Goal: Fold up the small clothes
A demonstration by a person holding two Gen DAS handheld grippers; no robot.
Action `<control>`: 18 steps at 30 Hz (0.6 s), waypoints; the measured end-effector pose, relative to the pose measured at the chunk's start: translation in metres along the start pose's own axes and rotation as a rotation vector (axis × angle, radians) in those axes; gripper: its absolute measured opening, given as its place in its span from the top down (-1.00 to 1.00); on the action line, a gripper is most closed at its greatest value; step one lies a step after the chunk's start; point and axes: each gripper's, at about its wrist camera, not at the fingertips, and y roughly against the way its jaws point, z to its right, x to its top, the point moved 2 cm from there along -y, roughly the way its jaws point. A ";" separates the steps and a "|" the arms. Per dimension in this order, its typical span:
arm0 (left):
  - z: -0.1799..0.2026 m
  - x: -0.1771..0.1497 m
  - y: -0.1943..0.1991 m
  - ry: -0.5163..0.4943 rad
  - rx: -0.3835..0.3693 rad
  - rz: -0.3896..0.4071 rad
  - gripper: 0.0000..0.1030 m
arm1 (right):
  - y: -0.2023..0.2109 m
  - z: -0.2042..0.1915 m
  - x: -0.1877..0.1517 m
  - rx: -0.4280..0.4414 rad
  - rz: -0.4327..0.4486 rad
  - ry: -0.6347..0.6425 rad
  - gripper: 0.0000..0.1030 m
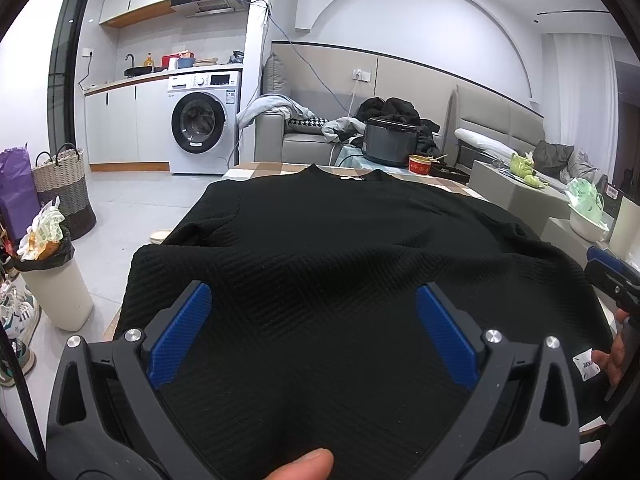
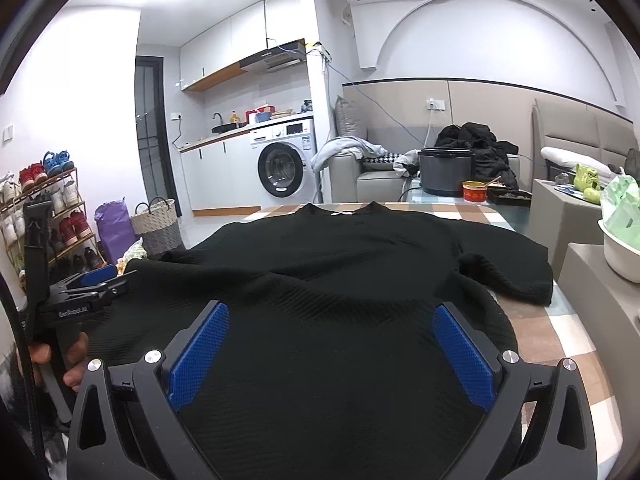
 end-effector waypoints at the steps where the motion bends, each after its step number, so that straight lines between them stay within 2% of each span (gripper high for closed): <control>1: 0.000 0.000 0.000 0.000 0.001 0.000 -0.98 | 0.000 0.000 0.000 0.002 -0.002 -0.004 -1.00; 18: -0.003 0.000 0.001 -0.002 0.005 0.006 -0.98 | -0.001 -0.004 -0.008 -0.003 0.002 0.012 -1.00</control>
